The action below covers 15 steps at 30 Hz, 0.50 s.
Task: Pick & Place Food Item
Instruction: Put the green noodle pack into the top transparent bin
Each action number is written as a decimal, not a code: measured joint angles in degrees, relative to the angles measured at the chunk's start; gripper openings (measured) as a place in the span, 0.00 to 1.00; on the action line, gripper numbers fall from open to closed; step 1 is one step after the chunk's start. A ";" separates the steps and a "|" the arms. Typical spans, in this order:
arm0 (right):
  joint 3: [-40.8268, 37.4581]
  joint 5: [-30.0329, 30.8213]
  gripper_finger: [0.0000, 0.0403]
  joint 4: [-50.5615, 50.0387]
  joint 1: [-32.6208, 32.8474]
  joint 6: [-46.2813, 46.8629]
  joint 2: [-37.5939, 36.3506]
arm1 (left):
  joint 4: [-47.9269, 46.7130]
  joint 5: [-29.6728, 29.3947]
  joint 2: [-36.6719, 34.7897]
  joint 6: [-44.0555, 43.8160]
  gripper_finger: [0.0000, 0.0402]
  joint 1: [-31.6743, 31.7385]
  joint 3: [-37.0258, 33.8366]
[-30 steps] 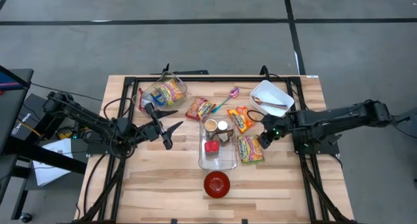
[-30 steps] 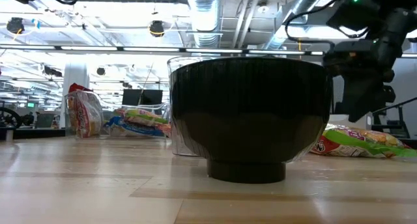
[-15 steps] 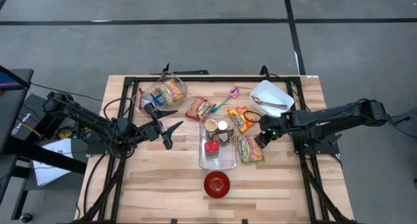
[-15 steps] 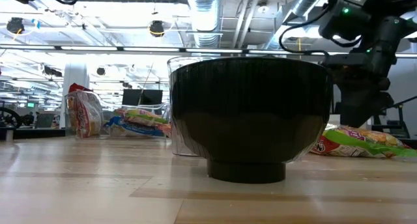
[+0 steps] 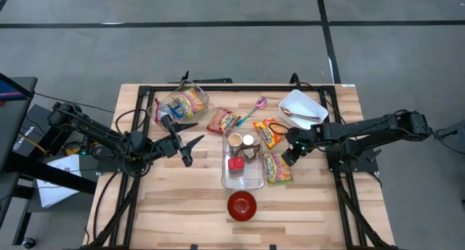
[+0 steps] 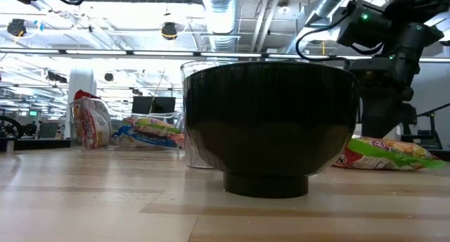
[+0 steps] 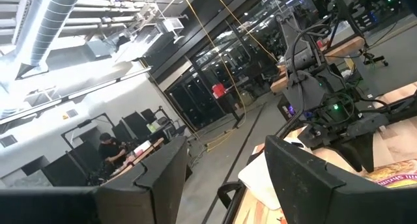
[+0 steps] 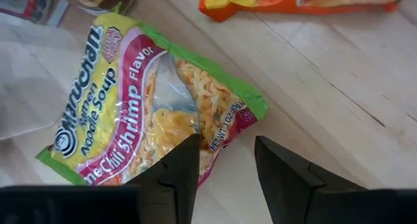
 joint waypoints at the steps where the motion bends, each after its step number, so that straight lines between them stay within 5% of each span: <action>1: 0.00 0.00 0.34 0.29 0.14 -0.21 0.00 | 0.01 0.00 0.02 -0.01 0.50 0.00 0.00; 15: 0.00 -0.46 0.33 1.84 0.94 -0.96 0.17 | 0.02 0.04 0.02 -0.02 0.50 0.00 0.00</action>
